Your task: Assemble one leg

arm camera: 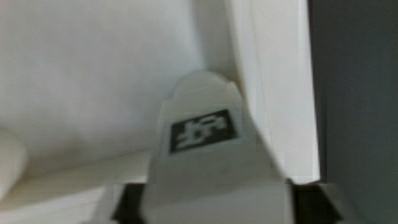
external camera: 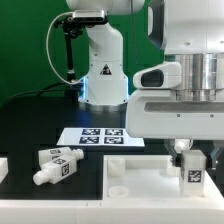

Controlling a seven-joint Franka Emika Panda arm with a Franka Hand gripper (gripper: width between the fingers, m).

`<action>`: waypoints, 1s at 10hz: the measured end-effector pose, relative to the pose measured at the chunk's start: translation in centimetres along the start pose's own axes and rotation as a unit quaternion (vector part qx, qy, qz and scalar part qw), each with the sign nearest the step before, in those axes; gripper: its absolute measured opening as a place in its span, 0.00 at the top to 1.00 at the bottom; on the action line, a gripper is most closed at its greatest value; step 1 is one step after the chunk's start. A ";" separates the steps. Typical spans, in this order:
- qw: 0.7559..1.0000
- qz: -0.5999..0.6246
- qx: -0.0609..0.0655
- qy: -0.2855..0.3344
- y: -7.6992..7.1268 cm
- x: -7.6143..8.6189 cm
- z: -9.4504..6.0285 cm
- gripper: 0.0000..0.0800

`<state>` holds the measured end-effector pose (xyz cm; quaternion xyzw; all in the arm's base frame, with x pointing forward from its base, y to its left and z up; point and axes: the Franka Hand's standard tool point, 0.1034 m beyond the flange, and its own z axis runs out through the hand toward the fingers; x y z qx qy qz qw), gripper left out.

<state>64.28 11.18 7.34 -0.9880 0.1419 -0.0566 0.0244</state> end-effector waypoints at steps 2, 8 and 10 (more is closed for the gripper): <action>0.998 0.070 0.000 0.000 0.1 0.1 0.0 0.64; 0.885 0.464 0.010 -0.020 0.7 0.0 0.0 0.64; 0.804 0.594 0.018 -0.034 0.5 -0.2 0.0 0.64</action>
Offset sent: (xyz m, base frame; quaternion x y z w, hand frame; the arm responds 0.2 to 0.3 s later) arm -0.0004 -0.0128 -0.0094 -0.0331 0.0390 0.1813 0.9821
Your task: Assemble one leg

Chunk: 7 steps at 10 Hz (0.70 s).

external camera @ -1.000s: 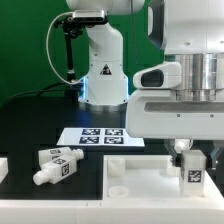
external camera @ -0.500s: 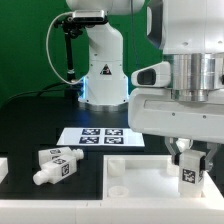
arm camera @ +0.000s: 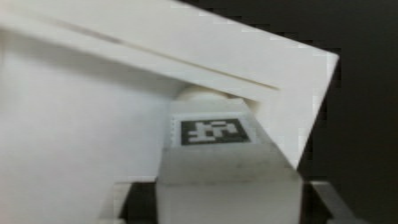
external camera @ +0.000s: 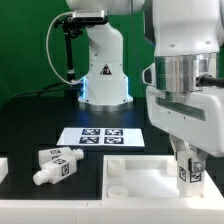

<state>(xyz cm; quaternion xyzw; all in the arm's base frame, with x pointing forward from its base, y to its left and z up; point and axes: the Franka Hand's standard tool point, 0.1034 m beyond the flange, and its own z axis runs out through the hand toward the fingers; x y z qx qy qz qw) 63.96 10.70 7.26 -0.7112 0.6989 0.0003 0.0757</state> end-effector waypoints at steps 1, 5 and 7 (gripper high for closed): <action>0.999 0.050 0.003 0.000 0.0 -0.1 0.0 0.64; 0.987 0.158 0.000 -0.008 -0.1 0.1 0.0 0.64; 0.982 0.187 0.000 -0.008 0.0 0.2 0.0 0.64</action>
Offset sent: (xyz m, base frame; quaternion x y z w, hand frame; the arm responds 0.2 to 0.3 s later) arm 0.0142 -0.0007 0.0040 0.0121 -0.0245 0.2059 0.9782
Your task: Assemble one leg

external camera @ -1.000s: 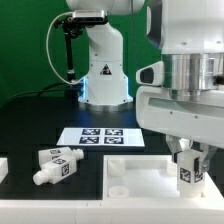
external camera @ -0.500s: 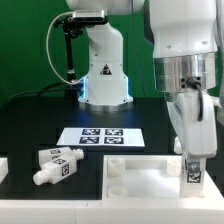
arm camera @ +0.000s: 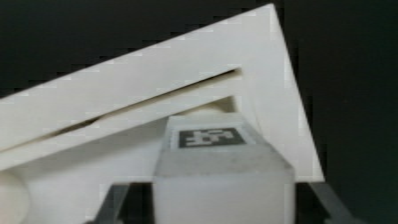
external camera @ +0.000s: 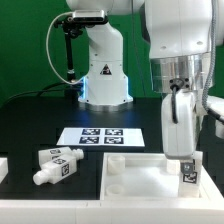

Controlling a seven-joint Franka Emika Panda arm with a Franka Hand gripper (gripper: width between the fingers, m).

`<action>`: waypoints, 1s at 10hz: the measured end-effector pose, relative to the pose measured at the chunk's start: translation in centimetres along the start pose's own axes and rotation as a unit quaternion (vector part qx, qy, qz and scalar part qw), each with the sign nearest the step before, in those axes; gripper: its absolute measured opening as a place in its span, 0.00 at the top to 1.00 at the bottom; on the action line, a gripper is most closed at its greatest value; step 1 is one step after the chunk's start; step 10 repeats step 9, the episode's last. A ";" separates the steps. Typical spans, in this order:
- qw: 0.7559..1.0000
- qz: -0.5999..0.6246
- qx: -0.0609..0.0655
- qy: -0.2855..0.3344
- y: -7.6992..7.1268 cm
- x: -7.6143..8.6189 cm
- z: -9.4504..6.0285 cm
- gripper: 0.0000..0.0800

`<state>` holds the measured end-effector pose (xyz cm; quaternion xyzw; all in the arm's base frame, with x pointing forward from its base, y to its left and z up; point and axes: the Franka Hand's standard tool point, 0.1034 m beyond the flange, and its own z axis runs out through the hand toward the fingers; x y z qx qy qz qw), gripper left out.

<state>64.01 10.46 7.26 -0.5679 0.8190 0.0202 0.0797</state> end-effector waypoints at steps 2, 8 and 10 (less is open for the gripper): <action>1.000 0.018 0.001 0.003 0.0 0.1 0.0 0.64; 1.000 -0.017 0.015 -0.011 -0.8 -0.6 -2.5 0.20; 1.000 -0.018 0.014 -0.010 -0.7 -0.6 -2.2 0.19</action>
Offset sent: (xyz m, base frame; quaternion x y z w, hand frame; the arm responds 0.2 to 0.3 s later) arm 0.0000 0.0000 0.0000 0.0000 0.0000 0.0000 1.0000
